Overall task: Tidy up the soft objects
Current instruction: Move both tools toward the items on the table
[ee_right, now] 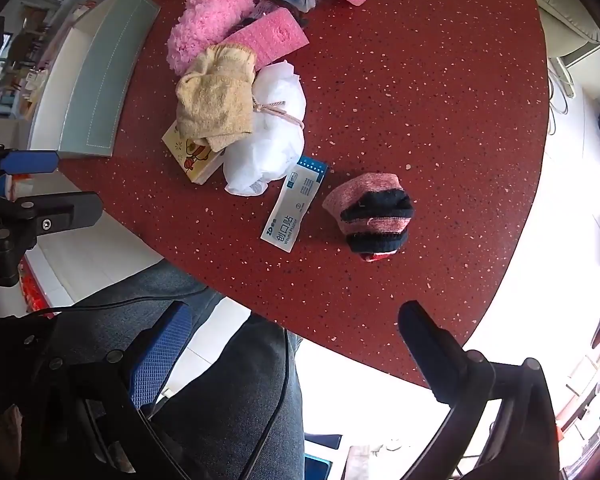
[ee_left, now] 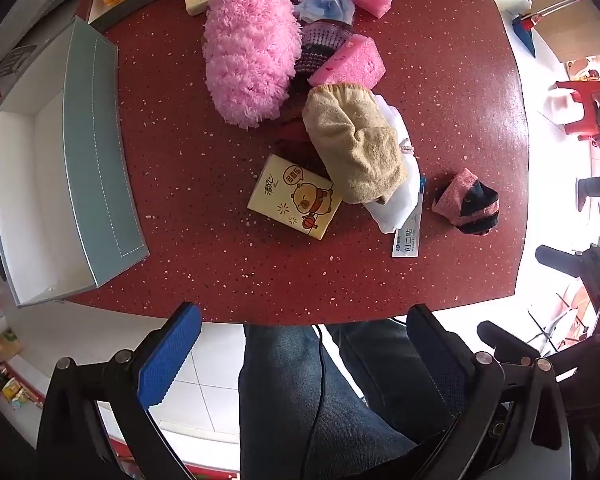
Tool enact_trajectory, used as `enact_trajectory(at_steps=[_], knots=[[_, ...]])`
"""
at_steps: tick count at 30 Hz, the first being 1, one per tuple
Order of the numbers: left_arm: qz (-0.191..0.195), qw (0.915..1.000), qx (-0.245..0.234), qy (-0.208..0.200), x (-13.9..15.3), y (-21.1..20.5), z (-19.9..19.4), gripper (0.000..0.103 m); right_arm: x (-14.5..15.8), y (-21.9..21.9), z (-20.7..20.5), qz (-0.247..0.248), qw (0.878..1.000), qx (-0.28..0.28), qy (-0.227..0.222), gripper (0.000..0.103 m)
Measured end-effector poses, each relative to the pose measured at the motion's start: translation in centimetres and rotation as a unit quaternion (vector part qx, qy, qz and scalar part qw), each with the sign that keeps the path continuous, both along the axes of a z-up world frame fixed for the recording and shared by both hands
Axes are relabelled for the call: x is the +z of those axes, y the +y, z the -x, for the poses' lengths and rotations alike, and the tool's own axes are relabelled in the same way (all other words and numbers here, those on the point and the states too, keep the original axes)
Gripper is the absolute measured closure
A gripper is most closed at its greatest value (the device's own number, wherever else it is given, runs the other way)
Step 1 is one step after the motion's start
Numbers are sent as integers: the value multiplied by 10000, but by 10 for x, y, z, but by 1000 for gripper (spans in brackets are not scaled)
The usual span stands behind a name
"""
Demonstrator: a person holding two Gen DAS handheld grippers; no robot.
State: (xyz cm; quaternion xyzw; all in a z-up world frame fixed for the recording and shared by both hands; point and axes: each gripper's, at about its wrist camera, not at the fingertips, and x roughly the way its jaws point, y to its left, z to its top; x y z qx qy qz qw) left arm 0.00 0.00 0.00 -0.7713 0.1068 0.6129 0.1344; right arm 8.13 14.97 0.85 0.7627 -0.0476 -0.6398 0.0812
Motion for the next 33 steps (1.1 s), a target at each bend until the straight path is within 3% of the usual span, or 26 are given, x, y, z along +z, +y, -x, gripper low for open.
enact_trajectory(at_steps=[20,26,30,33], knots=[[-37,9996,247,105,0,-11,-1,0,-10,-8,-2,8,9998,189,-91,0],[43,9988,333,363,1,-12,-3,0,-5,-8,-5,-42,9997,211,116,0],[71,9989,374,287,0,-13,-3,0,-4,-7,-4,-77,9990,234,370,0],[52,9988,376,322,0,-14,-3,0,-3,-7,-4,-59,9992,219,317,0]])
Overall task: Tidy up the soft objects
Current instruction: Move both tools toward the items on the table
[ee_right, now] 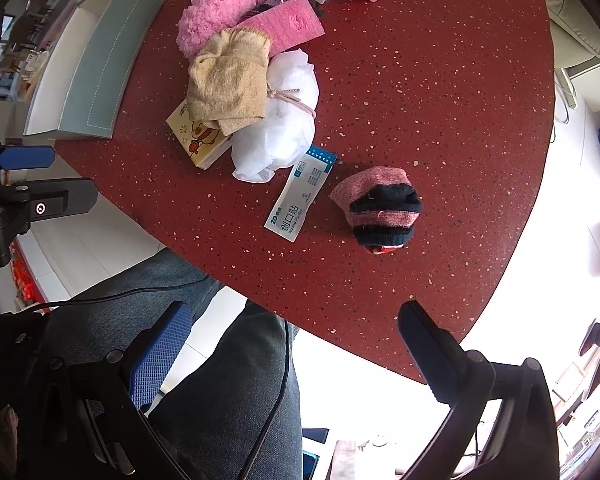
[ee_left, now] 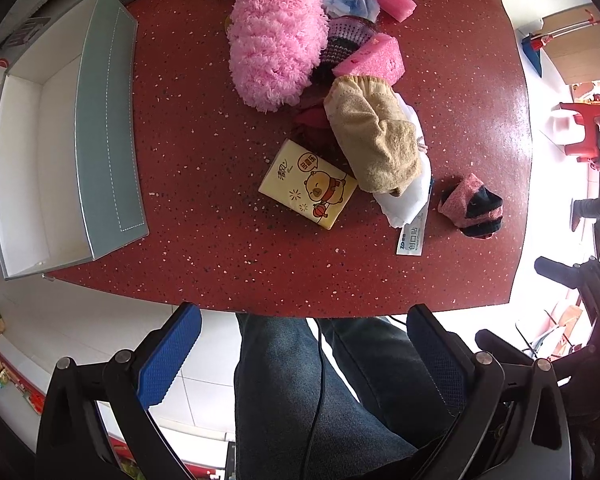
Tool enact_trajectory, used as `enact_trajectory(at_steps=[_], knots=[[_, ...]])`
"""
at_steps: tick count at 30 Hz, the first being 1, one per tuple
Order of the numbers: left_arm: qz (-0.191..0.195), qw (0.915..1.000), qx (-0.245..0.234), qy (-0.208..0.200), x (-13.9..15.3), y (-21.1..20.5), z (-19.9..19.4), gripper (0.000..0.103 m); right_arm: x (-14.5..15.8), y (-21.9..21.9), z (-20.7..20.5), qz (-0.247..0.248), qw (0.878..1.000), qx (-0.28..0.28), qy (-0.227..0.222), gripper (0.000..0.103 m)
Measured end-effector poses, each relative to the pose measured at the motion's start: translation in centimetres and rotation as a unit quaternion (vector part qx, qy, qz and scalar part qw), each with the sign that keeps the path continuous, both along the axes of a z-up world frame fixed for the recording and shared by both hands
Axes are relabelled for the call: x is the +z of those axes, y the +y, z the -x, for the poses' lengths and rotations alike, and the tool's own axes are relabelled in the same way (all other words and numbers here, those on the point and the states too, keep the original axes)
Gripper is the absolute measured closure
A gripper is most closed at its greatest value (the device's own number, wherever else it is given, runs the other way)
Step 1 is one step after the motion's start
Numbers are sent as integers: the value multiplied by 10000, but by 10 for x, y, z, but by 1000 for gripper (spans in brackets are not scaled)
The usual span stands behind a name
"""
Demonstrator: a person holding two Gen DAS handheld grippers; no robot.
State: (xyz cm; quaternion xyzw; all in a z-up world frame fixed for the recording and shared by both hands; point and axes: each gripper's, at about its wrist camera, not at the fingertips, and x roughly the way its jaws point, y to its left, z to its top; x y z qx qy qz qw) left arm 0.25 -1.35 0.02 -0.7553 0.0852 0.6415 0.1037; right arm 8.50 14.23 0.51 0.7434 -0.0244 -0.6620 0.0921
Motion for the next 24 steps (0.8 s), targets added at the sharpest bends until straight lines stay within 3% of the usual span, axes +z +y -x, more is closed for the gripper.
enact_trajectory(at_steps=[15,24], knots=[[-88,9999,15,-147,-6,-3,-2,0,-2,-2,2,29,9996,-47,-288,0],[-14,9999,-10,-138,-14,-10,-8,0,-12,10,-5,30,9981,-509,-344,0]])
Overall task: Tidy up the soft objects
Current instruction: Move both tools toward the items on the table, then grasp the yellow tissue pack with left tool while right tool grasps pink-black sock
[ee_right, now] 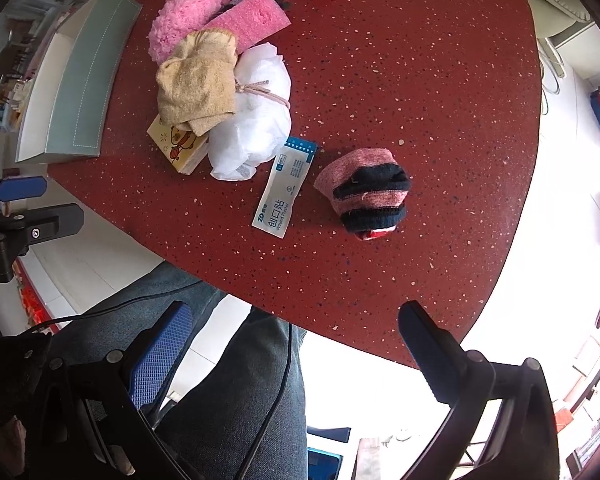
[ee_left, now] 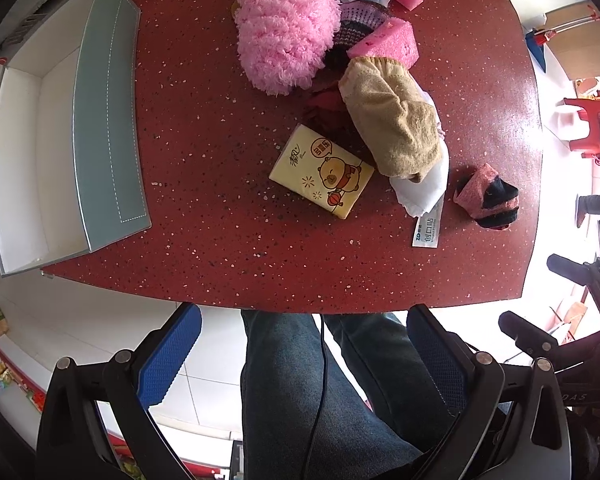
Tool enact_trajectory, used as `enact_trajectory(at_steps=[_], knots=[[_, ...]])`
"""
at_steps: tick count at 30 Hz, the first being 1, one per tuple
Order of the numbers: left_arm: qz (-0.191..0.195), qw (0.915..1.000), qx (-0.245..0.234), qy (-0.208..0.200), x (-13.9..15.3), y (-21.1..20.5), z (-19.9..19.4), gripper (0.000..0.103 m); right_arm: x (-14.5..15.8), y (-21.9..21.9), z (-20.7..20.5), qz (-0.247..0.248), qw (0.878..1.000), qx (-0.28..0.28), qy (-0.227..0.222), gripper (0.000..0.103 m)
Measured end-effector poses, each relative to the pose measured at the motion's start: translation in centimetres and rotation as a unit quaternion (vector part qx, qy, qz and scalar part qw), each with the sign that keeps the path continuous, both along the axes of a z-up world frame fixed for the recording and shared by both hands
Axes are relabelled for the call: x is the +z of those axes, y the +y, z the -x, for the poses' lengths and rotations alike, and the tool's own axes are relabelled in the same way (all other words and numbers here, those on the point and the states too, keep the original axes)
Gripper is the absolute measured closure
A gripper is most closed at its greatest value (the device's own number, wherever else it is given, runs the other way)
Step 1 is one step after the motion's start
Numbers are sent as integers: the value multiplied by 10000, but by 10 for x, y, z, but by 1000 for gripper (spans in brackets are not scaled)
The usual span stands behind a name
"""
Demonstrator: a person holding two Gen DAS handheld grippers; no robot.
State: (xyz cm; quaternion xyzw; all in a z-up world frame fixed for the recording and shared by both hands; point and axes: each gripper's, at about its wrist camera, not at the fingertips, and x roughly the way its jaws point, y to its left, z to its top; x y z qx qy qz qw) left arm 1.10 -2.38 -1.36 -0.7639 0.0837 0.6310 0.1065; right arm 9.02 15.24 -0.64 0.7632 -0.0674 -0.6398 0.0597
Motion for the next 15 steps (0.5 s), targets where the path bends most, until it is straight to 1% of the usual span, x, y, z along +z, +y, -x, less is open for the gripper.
enact_trajectory(at_steps=[5,7,8,10,12,14,15], knots=[[-69,9999,-65,108,-13,-2,1,0,-8,9,-5,-268,9994,-222,-9,0],[-119,9996,-161,219,-19,3,2,0,-11,13,-7,-301,9991,-313,30,0],[-111,9993,-232,264,-24,6,3,0,-13,17,-9,-361,9986,-354,121,0],[-53,9988,-385,287,-33,14,5,0,-18,22,-10,-351,9983,-447,147,0],[27,9979,-506,401,-40,21,6,0,-21,25,-12,-356,9979,-530,95,0],[135,9971,-605,438,-46,26,9,0,-25,32,-13,-282,9974,-647,166,0],[123,9969,-627,460,-49,28,10,0,-27,36,-15,-299,9969,-702,174,0]])
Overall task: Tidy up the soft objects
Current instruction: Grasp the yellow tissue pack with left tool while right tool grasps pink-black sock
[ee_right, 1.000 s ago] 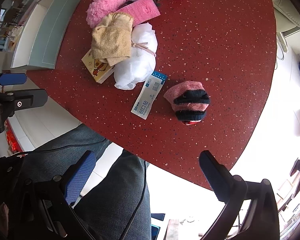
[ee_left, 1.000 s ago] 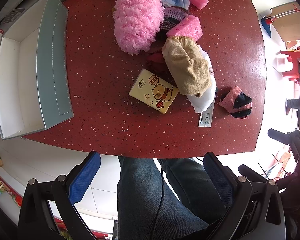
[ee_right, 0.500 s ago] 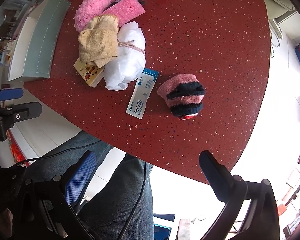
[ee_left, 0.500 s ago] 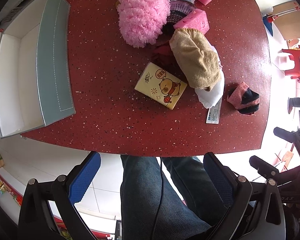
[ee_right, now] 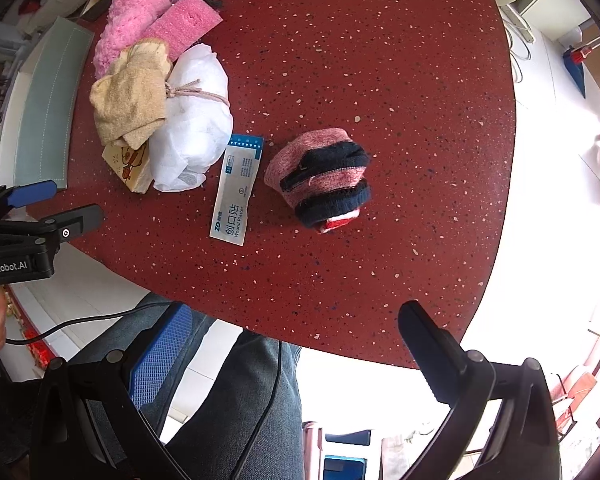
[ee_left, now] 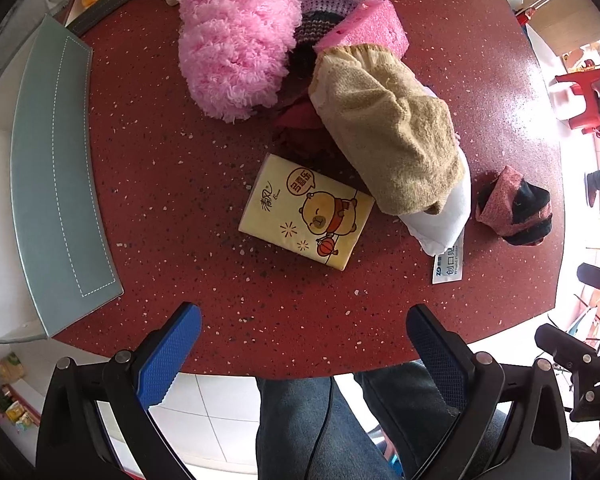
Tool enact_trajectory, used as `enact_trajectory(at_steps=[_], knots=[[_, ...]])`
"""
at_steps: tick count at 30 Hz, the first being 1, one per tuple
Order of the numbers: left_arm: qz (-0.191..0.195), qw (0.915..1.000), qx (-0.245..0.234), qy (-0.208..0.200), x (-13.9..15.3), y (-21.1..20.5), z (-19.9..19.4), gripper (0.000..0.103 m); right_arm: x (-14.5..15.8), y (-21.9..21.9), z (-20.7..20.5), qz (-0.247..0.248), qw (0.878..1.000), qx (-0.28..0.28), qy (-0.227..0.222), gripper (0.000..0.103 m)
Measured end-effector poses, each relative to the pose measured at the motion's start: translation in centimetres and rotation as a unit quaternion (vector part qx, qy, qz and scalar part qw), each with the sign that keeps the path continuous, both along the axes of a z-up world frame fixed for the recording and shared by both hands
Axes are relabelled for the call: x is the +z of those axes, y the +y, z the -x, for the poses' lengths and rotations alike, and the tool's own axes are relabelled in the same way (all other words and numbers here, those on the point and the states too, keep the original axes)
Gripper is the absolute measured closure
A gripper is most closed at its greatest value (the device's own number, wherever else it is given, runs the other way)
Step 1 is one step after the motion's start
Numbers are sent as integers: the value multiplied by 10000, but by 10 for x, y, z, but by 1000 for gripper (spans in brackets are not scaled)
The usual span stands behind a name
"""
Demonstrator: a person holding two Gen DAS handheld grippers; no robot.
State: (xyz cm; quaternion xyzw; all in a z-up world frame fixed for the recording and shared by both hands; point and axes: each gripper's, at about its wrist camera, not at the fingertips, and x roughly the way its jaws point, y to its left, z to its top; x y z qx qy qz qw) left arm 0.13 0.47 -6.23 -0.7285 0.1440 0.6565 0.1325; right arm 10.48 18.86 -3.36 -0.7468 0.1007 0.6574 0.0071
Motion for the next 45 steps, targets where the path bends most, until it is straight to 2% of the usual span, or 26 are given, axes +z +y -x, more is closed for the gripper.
enact_trajectory(at_steps=[4,7,10,23,32,34,39,45], knots=[[-3,9999,-93,81,-7,8,1,0,-5,8,-4,-151,9997,-169,24,0],[-83,9998,-106,147,-12,6,1,0,-15,12,5,-98,9994,-343,37,0],[14,9998,-78,158,-18,4,13,0,-25,16,16,-51,9990,-435,59,0],[100,9998,-172,41,-68,13,46,0,-43,22,31,-222,9992,-319,-126,0],[67,10000,9,-37,-95,8,75,0,-47,13,46,-291,9991,-296,-113,0],[76,9999,47,54,-97,5,81,0,-47,14,52,-324,9990,-312,-82,0],[10,9989,453,79,-100,-22,101,0,-49,23,64,-353,9983,-472,3,0],[-16,9991,391,151,-108,-21,132,0,-72,18,84,-373,9984,-418,15,0]])
